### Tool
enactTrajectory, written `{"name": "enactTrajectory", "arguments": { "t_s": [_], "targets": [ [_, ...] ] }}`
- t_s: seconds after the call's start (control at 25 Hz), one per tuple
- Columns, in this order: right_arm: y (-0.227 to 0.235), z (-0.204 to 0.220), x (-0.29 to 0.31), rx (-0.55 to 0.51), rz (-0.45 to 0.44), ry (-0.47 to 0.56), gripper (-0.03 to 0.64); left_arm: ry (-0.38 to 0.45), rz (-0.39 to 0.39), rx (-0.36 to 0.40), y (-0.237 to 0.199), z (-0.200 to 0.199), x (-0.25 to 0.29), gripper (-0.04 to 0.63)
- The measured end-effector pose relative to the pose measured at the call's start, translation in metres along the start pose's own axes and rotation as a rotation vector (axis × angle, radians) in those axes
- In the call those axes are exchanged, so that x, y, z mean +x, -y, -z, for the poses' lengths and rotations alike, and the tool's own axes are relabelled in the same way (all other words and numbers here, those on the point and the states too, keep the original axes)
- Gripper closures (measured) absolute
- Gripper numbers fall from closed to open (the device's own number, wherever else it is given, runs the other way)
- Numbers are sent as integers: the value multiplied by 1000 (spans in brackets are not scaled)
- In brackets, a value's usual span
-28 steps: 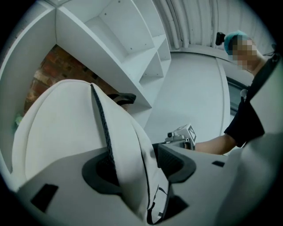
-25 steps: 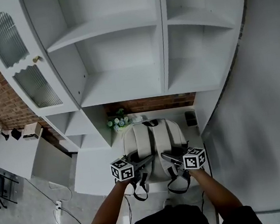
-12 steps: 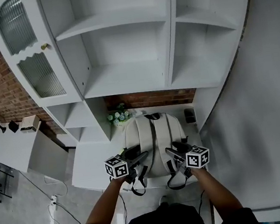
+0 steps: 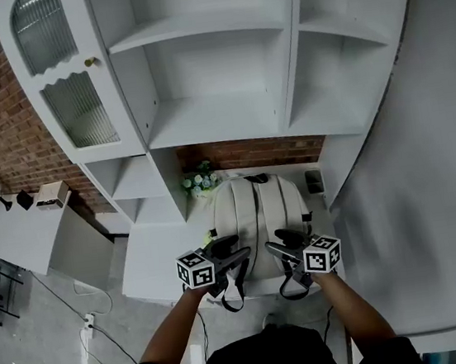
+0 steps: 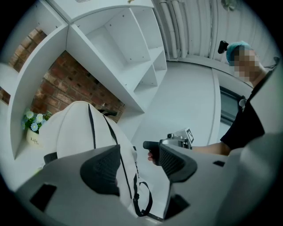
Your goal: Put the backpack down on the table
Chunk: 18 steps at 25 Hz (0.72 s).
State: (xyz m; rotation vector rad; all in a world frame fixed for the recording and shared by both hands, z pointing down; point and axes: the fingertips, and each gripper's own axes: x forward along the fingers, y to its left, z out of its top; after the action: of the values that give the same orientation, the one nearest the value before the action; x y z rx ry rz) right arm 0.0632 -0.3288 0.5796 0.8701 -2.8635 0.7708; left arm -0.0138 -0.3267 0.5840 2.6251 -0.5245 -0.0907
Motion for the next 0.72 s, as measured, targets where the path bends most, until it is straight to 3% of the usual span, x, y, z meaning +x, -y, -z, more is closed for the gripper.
{"name": "enactTrajectory", "arguments": {
  "t_s": [0.2, 0.4, 0.6, 0.72],
  "targets": [
    [-26, 2, 6, -31, -15, 14, 350, -13, 11, -3, 13, 6, -13, 321],
    [-45, 0, 5, 16, 23, 71, 372, -72, -33, 17, 22, 14, -23, 334],
    [-70, -1, -3, -13, 90, 113, 470, -30, 6, 9, 51, 10, -36, 435],
    [-88, 0, -13, -72, 154, 123, 540, -2, -63, 44, 64, 9, -45, 537]
  ]
}}
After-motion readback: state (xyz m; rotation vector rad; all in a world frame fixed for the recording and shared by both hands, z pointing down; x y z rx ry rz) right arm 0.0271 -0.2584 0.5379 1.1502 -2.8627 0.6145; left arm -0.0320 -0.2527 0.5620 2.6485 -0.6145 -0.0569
